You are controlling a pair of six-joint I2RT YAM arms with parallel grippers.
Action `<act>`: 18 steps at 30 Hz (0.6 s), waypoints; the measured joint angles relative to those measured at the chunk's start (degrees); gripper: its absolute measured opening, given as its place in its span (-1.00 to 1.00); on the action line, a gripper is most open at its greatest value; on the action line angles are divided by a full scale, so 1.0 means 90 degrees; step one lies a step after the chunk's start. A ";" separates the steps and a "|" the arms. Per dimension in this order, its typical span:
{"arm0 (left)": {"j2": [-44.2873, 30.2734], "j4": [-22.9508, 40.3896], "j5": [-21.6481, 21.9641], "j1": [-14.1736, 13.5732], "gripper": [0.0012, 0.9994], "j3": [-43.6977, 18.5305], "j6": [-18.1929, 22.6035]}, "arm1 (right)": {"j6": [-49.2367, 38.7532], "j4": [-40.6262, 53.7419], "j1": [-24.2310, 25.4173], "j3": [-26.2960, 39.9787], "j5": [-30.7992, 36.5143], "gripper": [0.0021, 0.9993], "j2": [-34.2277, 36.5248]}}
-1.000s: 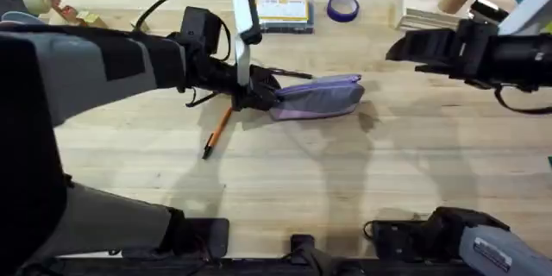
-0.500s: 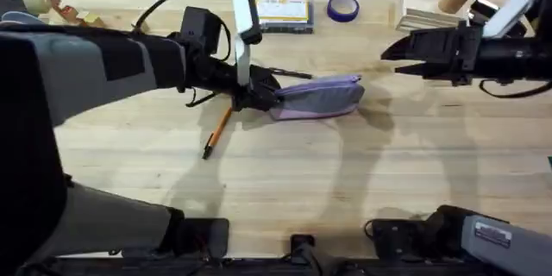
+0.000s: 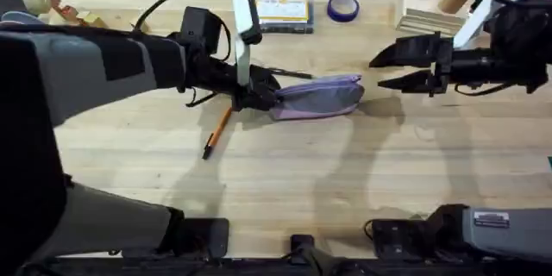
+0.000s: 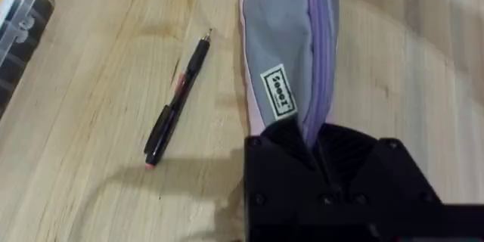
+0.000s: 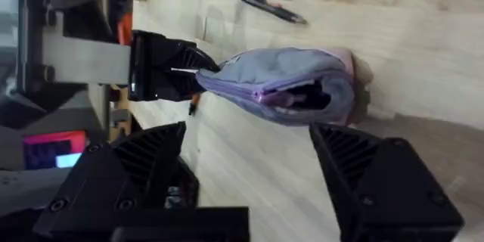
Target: Unzip the bag, pick up the pens from the table one at a time and place them inside, then zip the bag closed.
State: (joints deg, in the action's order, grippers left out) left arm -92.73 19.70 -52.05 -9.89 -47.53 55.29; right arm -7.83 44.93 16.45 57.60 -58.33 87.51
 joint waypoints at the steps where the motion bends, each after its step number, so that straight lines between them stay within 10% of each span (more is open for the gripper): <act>1: 0.0000 0.0000 0.0000 0.0000 -0.92 0.0000 0.0000 | 0.0121 0.0005 0.0000 0.0000 -0.0002 0.99 0.0029; 18: 0.0000 0.0000 0.0000 0.0000 -0.92 0.0000 0.0000 | 0.0635 -0.0165 0.0000 0.0000 0.0562 1.00 0.0087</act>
State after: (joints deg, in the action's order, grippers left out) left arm -92.73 19.70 -52.05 -9.89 -47.53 55.29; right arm -2.11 43.44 16.45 57.60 -53.27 88.29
